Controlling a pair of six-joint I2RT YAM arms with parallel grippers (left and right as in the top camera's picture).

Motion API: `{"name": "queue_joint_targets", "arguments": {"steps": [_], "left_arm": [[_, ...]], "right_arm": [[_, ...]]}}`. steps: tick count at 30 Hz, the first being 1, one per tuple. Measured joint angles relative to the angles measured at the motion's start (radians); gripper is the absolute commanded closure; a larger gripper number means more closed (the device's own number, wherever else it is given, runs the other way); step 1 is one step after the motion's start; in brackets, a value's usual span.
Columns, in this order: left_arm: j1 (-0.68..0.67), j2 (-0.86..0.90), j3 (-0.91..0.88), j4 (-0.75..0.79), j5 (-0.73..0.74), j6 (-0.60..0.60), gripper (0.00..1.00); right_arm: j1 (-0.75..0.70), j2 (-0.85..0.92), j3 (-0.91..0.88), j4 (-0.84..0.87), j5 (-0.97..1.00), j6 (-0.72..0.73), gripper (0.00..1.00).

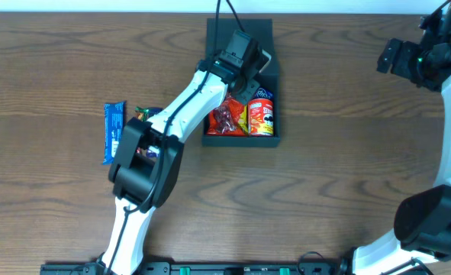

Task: Pack container
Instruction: 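Lower the Eclipse box into the box's back corner and release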

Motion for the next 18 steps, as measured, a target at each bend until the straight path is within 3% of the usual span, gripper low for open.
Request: {"name": "queue_joint_targets", "arguments": {"steps": [18], "left_arm": [[-0.006,0.047,-0.001,0.033,0.014,-0.090,0.94]], "right_arm": [[0.000,0.000,0.000,0.000,0.000,0.000,0.01]]}}
